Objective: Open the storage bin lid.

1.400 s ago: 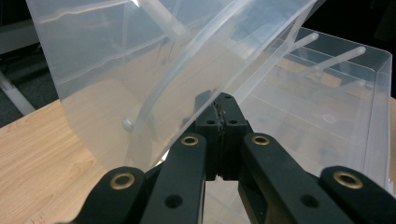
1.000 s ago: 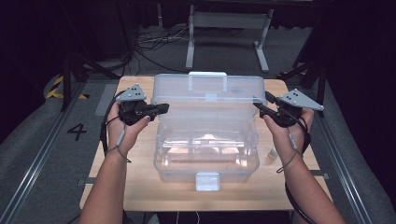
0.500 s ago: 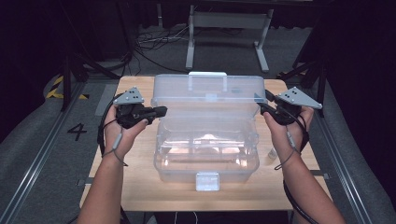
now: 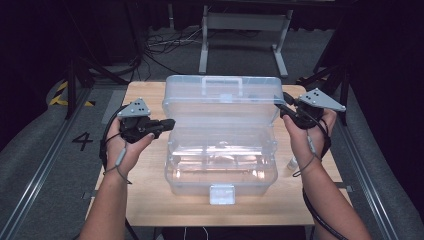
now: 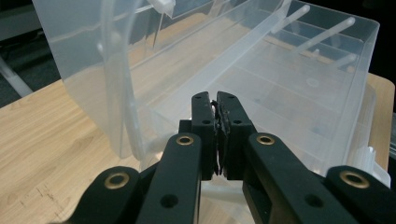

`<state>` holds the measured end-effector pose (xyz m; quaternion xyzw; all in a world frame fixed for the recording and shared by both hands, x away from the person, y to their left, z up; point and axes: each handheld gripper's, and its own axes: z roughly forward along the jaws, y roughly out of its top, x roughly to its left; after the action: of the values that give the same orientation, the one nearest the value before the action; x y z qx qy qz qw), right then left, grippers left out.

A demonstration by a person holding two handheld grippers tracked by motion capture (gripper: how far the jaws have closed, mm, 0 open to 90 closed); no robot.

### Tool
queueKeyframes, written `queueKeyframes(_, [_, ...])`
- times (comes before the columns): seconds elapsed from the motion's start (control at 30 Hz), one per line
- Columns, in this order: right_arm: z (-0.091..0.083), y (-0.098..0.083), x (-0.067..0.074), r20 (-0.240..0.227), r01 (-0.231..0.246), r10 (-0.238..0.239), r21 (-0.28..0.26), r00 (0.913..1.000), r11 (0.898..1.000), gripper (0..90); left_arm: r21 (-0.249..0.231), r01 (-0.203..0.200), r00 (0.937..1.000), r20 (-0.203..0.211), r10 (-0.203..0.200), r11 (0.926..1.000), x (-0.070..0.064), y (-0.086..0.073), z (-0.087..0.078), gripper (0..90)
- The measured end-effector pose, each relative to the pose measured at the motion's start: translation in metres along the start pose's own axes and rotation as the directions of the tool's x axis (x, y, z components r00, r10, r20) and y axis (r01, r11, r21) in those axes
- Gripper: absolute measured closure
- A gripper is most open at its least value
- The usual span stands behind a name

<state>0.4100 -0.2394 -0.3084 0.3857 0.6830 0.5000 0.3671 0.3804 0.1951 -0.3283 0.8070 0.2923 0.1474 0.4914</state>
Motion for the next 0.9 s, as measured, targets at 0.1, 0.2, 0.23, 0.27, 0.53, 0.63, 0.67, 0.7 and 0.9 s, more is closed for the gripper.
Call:
queueKeyframes(0.1, [0.002, 0.002, -0.003, -0.004, -0.009, 0.009, 0.005, 0.9999, 1.000, 72.5, 0.010, -0.007, 1.0000, -0.006, 0.007, 0.9999, -0.001, -0.002, -0.003, 86.8])
queueKeyframes(0.2, [0.006, 0.002, -0.007, -0.009, -0.023, 0.023, 0.016, 0.9997, 1.000, 74.3, 0.013, 0.004, 0.9999, -0.013, -0.003, 0.9999, -0.001, -0.006, -0.006, 86.8])
queueKeyframes(0.23, [0.007, 0.002, -0.008, -0.010, -0.026, 0.026, 0.019, 0.9996, 0.999, 74.5, 0.014, 0.004, 0.9999, -0.016, -0.003, 0.9999, -0.001, -0.007, -0.007, 86.9])
queueKeyframes(0.27, [0.008, 0.003, -0.009, -0.012, -0.028, 0.028, 0.022, 0.9995, 0.999, 74.5, 0.019, 0.008, 0.9998, -0.019, -0.008, 0.9998, -0.001, -0.008, -0.007, 87.0])
queueKeyframes(0.53, [0.017, 0.007, -0.016, -0.040, -0.049, 0.051, 0.044, 0.9979, 0.998, 74.1, 0.035, 0.015, 0.9994, -0.030, -0.014, 0.9993, -0.003, -0.014, -0.012, 86.7])
queueKeyframes(0.63, [0.021, 0.009, -0.019, -0.049, -0.058, 0.061, 0.055, 0.9969, 0.997, 74.0, 0.037, 0.025, 0.9990, -0.039, -0.023, 0.9990, -0.002, -0.018, -0.017, 86.6])
queueKeyframes(0.67, [0.021, 0.009, -0.019, -0.049, -0.058, 0.061, 0.055, 0.9969, 0.997, 74.0, 0.037, 0.025, 0.9990, -0.039, -0.023, 0.9990, -0.002, -0.018, -0.017, 86.5])
queueKeyframes(0.7, [0.022, 0.009, -0.020, -0.052, -0.060, 0.063, 0.058, 0.9967, 0.997, 73.9, 0.039, 0.027, 0.9988, -0.042, -0.025, 0.9989, -0.003, -0.019, -0.018, 86.5])
queueKeyframes(0.9, [0.031, 0.012, -0.026, -0.063, -0.076, 0.080, 0.064, 0.9949, 0.995, 74.0, 0.046, 0.042, 0.9973, -0.062, -0.039, 0.9981, -0.003, -0.026, -0.027, 86.1])
